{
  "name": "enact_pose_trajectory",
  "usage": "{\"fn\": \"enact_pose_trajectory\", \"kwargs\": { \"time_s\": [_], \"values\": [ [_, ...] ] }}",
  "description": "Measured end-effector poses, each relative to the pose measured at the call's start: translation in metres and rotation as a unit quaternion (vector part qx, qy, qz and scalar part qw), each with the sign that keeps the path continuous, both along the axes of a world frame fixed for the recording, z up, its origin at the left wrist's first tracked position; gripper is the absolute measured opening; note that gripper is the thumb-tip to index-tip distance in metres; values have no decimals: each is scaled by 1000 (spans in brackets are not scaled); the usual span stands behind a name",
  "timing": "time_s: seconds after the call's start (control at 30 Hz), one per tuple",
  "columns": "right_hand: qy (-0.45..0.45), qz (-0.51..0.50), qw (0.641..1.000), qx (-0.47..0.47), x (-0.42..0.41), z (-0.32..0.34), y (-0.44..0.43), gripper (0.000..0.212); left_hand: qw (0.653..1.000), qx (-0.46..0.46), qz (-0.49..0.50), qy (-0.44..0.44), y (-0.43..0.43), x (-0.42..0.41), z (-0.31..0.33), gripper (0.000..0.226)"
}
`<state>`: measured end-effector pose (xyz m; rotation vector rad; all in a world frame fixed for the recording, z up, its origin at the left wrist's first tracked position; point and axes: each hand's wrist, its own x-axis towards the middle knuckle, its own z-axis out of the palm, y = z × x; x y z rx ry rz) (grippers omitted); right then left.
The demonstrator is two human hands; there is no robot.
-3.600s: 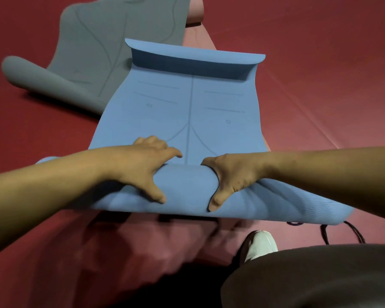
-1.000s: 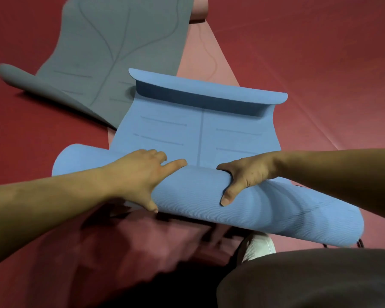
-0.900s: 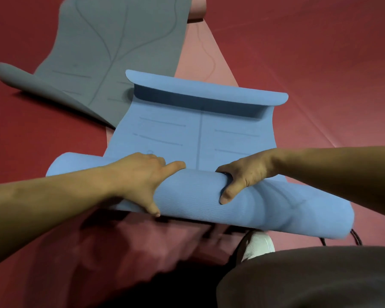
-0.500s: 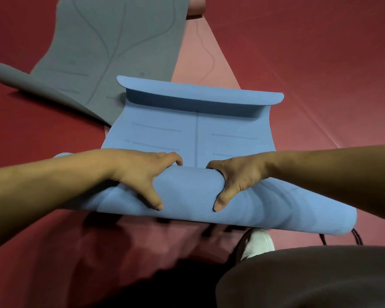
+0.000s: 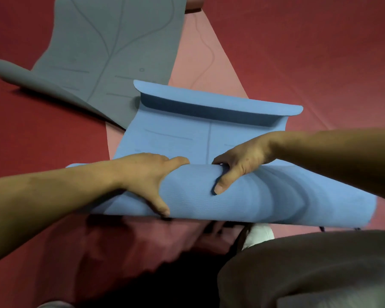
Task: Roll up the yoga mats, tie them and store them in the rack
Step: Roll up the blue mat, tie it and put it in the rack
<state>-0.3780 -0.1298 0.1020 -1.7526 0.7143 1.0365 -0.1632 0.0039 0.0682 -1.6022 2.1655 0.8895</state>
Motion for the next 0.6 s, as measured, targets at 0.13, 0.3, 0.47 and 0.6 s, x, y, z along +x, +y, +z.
{"fn": "enact_pose_trajectory", "kwargs": {
  "time_s": [0.13,0.3,0.47,0.6],
  "values": [
    [-18,56,997,-46,0,-6,9,91,993,101,51,22,-13,1,7,104],
    [-15,57,998,-33,-8,-14,10,81,971,201,99,85,-23,0,1,102],
    [5,48,999,7,-14,-19,2,66,938,270,164,145,-14,-2,-11,80],
    [26,5,997,73,-23,-27,0,48,967,188,111,133,-15,-7,-5,71]
  ]
}}
